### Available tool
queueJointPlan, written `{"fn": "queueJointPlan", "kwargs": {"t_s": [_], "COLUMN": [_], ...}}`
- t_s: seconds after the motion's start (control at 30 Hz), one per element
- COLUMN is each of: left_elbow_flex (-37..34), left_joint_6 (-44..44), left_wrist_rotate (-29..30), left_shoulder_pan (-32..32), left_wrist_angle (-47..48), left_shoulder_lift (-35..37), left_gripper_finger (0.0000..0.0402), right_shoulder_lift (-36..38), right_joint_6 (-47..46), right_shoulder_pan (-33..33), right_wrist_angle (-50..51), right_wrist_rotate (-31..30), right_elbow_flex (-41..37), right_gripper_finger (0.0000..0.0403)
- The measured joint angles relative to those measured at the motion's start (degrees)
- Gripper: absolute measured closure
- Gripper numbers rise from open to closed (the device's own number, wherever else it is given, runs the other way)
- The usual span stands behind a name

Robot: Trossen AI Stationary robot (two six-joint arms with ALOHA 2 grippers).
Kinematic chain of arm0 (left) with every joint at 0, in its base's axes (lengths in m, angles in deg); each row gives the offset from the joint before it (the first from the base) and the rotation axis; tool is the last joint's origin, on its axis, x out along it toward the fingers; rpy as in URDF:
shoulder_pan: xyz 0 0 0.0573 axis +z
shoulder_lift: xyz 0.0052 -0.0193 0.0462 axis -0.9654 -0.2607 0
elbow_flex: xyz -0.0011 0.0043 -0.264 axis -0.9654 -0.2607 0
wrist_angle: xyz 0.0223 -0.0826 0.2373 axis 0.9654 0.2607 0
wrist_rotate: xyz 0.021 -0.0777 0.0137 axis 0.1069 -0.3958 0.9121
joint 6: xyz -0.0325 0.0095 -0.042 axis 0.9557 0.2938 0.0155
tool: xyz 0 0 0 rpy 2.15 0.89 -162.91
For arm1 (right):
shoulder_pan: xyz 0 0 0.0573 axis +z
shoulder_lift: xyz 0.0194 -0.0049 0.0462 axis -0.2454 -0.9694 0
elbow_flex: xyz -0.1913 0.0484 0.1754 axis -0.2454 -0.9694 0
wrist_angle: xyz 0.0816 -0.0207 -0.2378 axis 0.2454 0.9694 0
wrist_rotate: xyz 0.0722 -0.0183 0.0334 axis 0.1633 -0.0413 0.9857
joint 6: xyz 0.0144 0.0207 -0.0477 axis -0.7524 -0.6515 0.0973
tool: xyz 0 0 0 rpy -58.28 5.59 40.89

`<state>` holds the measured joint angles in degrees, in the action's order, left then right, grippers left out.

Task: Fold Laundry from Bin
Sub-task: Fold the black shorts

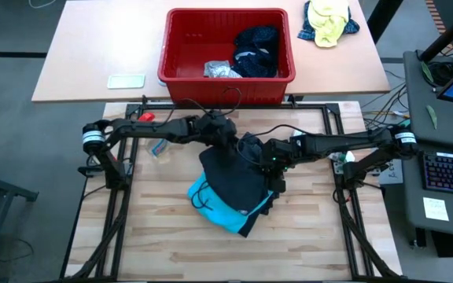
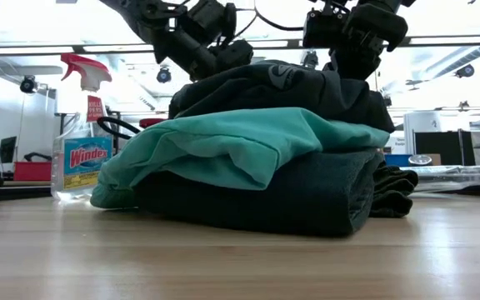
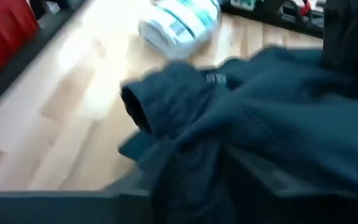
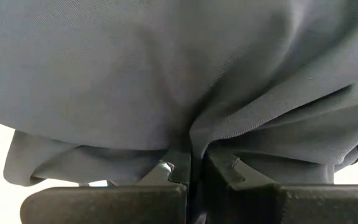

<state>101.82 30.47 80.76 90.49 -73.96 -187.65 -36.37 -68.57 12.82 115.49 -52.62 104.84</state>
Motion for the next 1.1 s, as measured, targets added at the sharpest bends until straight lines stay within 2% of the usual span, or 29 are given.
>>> {"fn": "queueJointPlan", "kwargs": {"t_s": [0.1,0.13,0.27,0.4,0.47,0.6,0.7,0.83,1.0,1.1], "left_elbow_flex": [1.74,2.44,6.12,9.34,10.51,12.46,13.89,13.68,13.68,13.67], "left_joint_6": [-0.59,-0.60,-4.27,-6.17,-6.95,-4.81,-2.06,0.64,1.27,1.30], "left_wrist_rotate": [2.97,4.28,8.11,8.95,10.74,9.91,9.58,7.17,-3.12,-1.59], "left_shoulder_pan": [-0.06,-0.07,0.02,0.03,-0.04,0.11,0.58,1.62,2.99,3.57], "left_wrist_angle": [-0.14,-0.13,0.40,2.21,4.69,13.63,21.41,26.31,27.41,27.43], "left_shoulder_lift": [0.38,0.59,1.30,1.26,1.22,1.22,1.22,1.22,1.01,0.94], "left_gripper_finger": [0.0374,0.0386,0.0393,0.0398,0.0399,0.0399,0.0383,0.0339,0.0254,0.0196], "right_shoulder_lift": [0.00,0.00,0.00,0.02,0.02,0.37,0.63,0.63,0.63,0.63], "right_joint_6": [0.29,0.48,0.70,0.67,0.21,-0.63,-1.05,-1.01,-1.03,-1.07], "right_shoulder_pan": [0.00,0.00,0.02,0.01,0.02,0.04,0.04,0.04,0.04,0.04], "right_wrist_angle": [-0.05,-0.09,-1.02,-1.22,-1.22,-0.87,-0.88,-0.93,-0.98,-1.02], "right_wrist_rotate": [-0.05,-0.15,-0.17,-0.54,-0.62,-0.66,-0.70,-0.68,-0.68,-0.68], "right_elbow_flex": [0.00,0.00,0.01,0.04,0.04,0.04,0.04,0.04,0.04,0.04], "right_gripper_finger": [0.0390,0.0390,0.0390,0.0390,0.0390,0.0390,0.0390,0.0390,0.0390,0.0390]}}
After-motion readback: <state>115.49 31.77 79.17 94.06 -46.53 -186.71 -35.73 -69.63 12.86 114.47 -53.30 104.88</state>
